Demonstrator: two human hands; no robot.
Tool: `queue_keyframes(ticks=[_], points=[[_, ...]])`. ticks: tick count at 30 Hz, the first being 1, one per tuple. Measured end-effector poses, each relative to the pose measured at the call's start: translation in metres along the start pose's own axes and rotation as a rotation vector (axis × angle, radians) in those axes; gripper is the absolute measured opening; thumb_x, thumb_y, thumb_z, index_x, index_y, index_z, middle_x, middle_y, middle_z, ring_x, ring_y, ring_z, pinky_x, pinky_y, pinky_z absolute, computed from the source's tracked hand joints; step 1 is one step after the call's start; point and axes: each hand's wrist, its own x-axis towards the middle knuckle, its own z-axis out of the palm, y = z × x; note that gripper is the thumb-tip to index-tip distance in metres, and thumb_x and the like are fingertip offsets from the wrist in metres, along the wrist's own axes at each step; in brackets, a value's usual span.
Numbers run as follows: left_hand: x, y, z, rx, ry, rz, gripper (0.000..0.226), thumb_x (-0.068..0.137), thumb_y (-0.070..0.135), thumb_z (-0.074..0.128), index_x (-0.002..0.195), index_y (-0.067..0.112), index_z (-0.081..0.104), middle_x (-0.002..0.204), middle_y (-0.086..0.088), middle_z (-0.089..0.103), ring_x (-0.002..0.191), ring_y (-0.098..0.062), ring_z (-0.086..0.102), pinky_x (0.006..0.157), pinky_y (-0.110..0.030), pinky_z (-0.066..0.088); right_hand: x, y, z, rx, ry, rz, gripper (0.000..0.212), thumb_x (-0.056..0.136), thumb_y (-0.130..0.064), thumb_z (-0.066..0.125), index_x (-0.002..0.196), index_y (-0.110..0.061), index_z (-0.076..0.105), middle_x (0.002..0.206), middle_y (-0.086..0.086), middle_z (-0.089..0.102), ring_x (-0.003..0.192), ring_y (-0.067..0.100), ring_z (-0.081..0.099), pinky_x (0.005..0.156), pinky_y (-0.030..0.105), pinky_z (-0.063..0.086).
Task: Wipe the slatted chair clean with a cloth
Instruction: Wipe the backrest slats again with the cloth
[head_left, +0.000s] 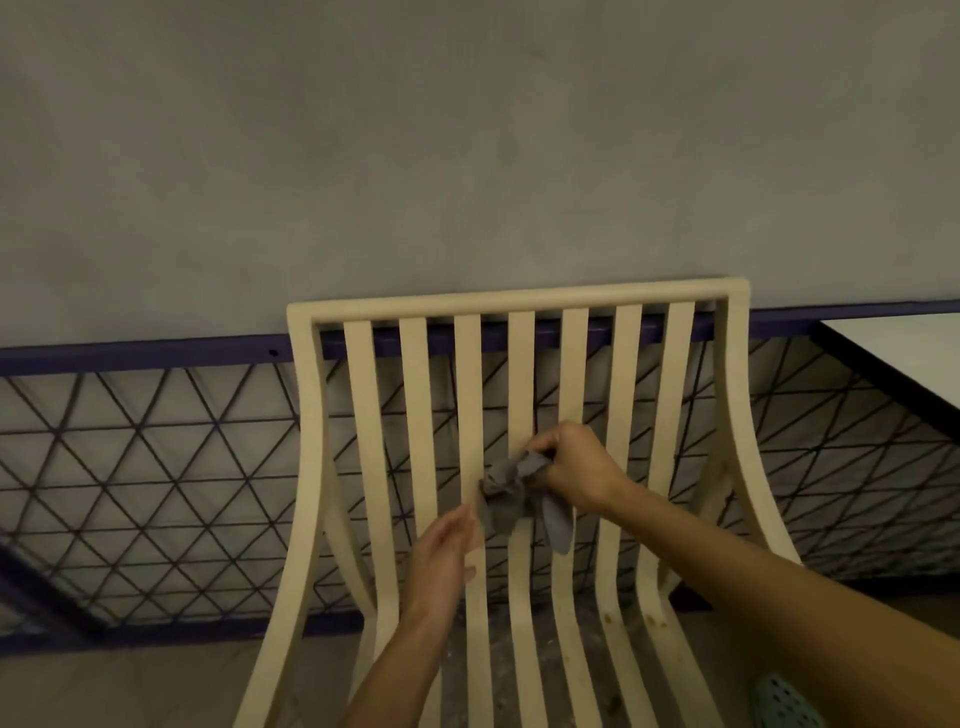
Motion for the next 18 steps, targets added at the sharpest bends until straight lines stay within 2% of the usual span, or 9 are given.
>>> queue_keyframes(ticks=[3, 5, 7, 10, 12, 14, 18], points=[[-0.022, -0.021, 0.002, -0.096, -0.063, -0.168, 0.031, 0.092, 0.026, 0.061, 0.122, 0.023, 0.055, 0.118, 0.001, 0.061, 0.106, -0.017, 0.057, 0.091, -0.041, 0.046, -0.037, -0.018, 0.002, 0.415, -0.126, 0.119, 0.016, 0.080, 0.007, 0.069, 0.096, 0.007, 0.071, 0.095, 0.019, 0.072, 0.088, 0.021, 0.070, 0.075, 0.025, 0.058], [-0.043, -0.033, 0.002, -0.220, -0.101, -0.268, 0.036, 0.088, 0.028, 0.065, 0.121, 0.022, 0.055, 0.117, 0.000, 0.063, 0.112, -0.022, 0.058, 0.093, -0.049, 0.048, -0.068, -0.025, 0.010, 0.612, -0.144, 0.230, 0.020, 0.083, 0.007, 0.065, 0.103, 0.010, 0.067, 0.101, 0.023, 0.070, 0.093, 0.028, 0.069, 0.079, 0.031, 0.058], [-0.070, -0.045, -0.002, -0.322, -0.142, -0.255, 0.039, 0.085, 0.028, 0.067, 0.122, 0.021, 0.058, 0.116, -0.002, 0.068, 0.112, -0.026, 0.062, 0.089, -0.052, 0.052, -0.102, -0.027, 0.020, 0.847, -0.111, 0.347, 0.023, 0.086, 0.006, 0.061, 0.108, 0.012, 0.064, 0.105, 0.024, 0.069, 0.096, 0.031, 0.068, 0.083, 0.036, 0.058], [-0.112, -0.059, -0.008, -0.367, -0.167, -0.224, 0.037, 0.087, 0.020, 0.064, 0.124, 0.015, 0.060, 0.116, -0.008, 0.069, 0.108, -0.029, 0.065, 0.076, -0.045, 0.057, -0.152, -0.029, 0.039, 1.160, -0.061, 0.509, 0.026, 0.091, 0.001, 0.057, 0.114, 0.009, 0.063, 0.112, 0.026, 0.067, 0.106, 0.036, 0.065, 0.096, 0.045, 0.052], [-0.137, -0.068, -0.012, -0.361, -0.137, -0.223, 0.036, 0.089, 0.015, 0.061, 0.125, 0.008, 0.059, 0.114, -0.013, 0.069, 0.099, -0.028, 0.068, 0.073, -0.043, 0.059, -0.184, -0.029, 0.049, 1.257, 0.004, 0.610, 0.024, 0.093, -0.002, 0.055, 0.114, 0.004, 0.065, 0.113, 0.023, 0.068, 0.107, 0.034, 0.066, 0.098, 0.044, 0.050], [-0.156, -0.074, -0.017, -0.336, -0.089, -0.219, 0.037, 0.090, 0.017, 0.059, 0.125, 0.005, 0.059, 0.109, -0.015, 0.069, 0.092, -0.028, 0.069, 0.073, -0.039, 0.059, -0.212, -0.028, 0.057, 1.251, 0.076, 0.706, 0.023, 0.094, -0.006, 0.054, 0.113, 0.000, 0.066, 0.112, 0.019, 0.070, 0.104, 0.030, 0.067, 0.094, 0.040, 0.052], [-0.192, -0.098, -0.031, -0.280, -0.040, -0.163, 0.043, 0.078, 0.035, 0.066, 0.117, 0.015, 0.066, 0.112, -0.007, 0.071, 0.103, -0.023, 0.068, 0.086, -0.037, 0.054, -0.268, -0.025, 0.074, 1.254, 0.049, 0.884, 0.028, 0.094, -0.018, 0.059, 0.115, 0.000, 0.066, 0.108, 0.017, 0.071, 0.102, 0.030, 0.069, 0.084, 0.038, 0.055]])
